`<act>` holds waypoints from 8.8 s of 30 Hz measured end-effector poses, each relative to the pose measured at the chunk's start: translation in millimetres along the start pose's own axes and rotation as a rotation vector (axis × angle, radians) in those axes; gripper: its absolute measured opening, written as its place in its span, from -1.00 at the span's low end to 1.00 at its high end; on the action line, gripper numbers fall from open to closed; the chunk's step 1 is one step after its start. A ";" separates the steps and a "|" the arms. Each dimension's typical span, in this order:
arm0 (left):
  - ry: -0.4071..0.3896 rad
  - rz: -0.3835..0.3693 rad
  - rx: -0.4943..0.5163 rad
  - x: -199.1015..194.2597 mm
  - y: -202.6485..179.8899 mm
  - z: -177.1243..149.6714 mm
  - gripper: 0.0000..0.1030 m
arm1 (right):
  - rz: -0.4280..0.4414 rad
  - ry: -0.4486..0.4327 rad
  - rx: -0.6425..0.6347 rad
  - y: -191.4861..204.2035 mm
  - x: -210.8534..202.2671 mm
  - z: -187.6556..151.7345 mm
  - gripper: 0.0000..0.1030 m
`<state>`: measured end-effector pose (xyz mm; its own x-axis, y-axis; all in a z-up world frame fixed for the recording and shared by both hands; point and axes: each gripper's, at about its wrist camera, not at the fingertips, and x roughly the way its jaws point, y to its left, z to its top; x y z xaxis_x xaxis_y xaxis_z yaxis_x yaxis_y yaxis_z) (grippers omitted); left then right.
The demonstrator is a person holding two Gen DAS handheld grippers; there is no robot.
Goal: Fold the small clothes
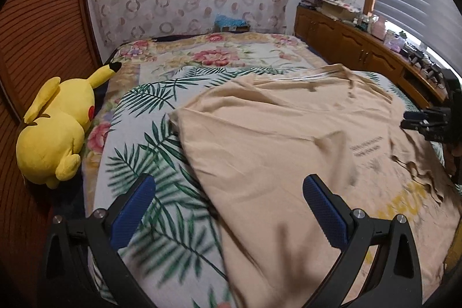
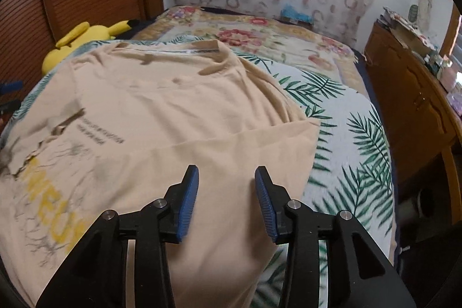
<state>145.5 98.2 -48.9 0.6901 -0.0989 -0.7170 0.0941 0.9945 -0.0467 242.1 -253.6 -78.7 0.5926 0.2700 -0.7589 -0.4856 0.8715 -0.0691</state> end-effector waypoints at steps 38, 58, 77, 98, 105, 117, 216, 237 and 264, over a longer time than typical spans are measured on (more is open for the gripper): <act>0.095 -0.052 -0.041 76.5 52.7 45.1 -0.22 | -0.020 0.027 0.101 -61.8 26.4 18.6 0.31; -0.102 -0.128 0.044 -11.9 2.3 66.2 -0.97 | 0.049 -0.138 -0.027 -14.4 -20.2 44.4 -0.89; -0.225 -0.148 -0.033 -141.7 -2.4 -67.9 -0.97 | 0.066 -0.265 0.013 22.6 -159.7 -71.0 -0.90; -0.126 -0.060 0.017 -151.5 -6.0 -95.5 0.03 | 0.045 -0.166 0.048 19.5 -180.3 -132.9 -0.08; -0.023 -0.058 0.035 -99.6 5.0 -70.4 0.03 | 0.053 -0.121 0.044 13.4 -127.9 -107.5 -0.04; 0.149 -0.102 0.027 -45.0 9.9 -84.9 0.03 | 0.041 0.001 0.073 3.8 -74.5 -113.8 0.20; -0.055 0.038 0.111 113.2 39.1 162.2 -0.85 | -0.086 -0.080 -0.050 -90.9 91.1 150.5 -0.90; 0.067 -0.045 0.062 36.9 27.3 50.9 0.03 | 0.041 -0.021 0.073 -62.9 6.1 64.0 -0.24; 0.135 -0.102 -0.042 38.8 23.1 24.2 -0.09 | 0.016 -0.024 0.118 -58.4 41.3 37.5 -0.17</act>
<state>191.8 116.5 -61.0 0.5757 -0.1968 -0.7936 0.1268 0.9804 -0.1511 319.0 -278.0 -81.8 0.6014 0.2925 -0.7435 -0.4168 0.9088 0.0204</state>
